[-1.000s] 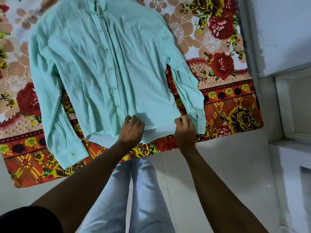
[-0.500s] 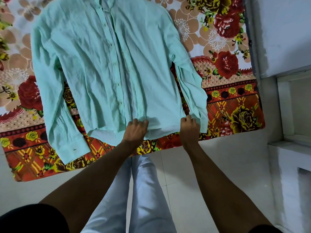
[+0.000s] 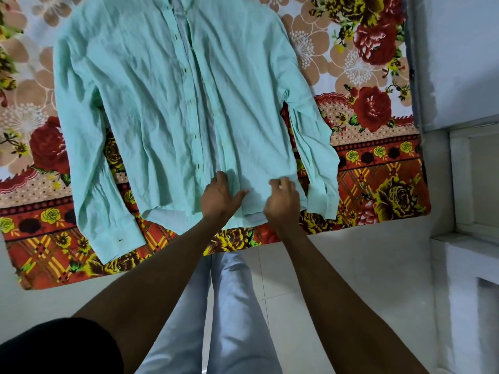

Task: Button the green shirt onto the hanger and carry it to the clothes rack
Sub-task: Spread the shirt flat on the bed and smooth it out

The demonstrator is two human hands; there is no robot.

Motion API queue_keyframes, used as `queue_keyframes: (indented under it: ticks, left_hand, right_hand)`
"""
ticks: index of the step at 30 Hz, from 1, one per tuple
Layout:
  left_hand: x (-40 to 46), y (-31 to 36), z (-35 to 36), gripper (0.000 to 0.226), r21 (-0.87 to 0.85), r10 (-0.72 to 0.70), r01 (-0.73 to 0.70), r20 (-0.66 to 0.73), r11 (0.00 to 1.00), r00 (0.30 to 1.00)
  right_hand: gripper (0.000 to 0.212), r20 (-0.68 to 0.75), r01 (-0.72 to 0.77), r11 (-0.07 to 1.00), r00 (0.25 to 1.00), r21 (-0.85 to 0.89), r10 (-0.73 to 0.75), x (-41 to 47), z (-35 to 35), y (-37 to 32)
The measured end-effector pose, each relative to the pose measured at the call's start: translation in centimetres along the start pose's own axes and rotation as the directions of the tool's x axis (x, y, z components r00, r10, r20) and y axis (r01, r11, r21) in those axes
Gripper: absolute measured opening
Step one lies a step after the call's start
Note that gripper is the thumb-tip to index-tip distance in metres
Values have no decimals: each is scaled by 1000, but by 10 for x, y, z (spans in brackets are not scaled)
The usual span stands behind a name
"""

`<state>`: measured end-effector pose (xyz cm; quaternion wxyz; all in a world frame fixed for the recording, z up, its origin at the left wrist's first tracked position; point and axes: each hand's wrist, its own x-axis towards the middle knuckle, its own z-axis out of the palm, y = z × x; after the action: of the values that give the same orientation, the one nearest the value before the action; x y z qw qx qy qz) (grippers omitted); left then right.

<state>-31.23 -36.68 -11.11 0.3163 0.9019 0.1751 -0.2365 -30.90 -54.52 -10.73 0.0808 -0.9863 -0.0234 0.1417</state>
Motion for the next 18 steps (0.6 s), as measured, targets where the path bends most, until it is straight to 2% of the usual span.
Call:
queue_keyframes:
  ticks: [2,4,5,11,16,18]
  left_hand:
    - [10,1,3,39,-46,-75,76,25,996,997]
    - [13,-5,1,18,-166,-135,134,5,977,991]
    - [12,-9,-1,18,-243,-152,147,-1,959,988]
    - [-11,-37,-10,22,-435,-76,59,-23,899,997]
    - [-17,-31,-10,54,-502,-116,88,-24,860,993]
    - [-18,-27,-9,56,-522,-139,108,-20,846,990]
  right_hand:
    - [51,123,89,994,988,60,-96,8,5,-14]
    - [58,248,82,994,964,72,-97,11,7,-22]
    - [60,292,68,996,953,56,-81,12,7,-25]
    - [55,404,68,994,914,-84,-29,20,4,-36]
    - [47,455,95,988,890,-126,-27,32,-8,-39]
    - [46,447,96,982,894,-161,-14,37,-10,-39]
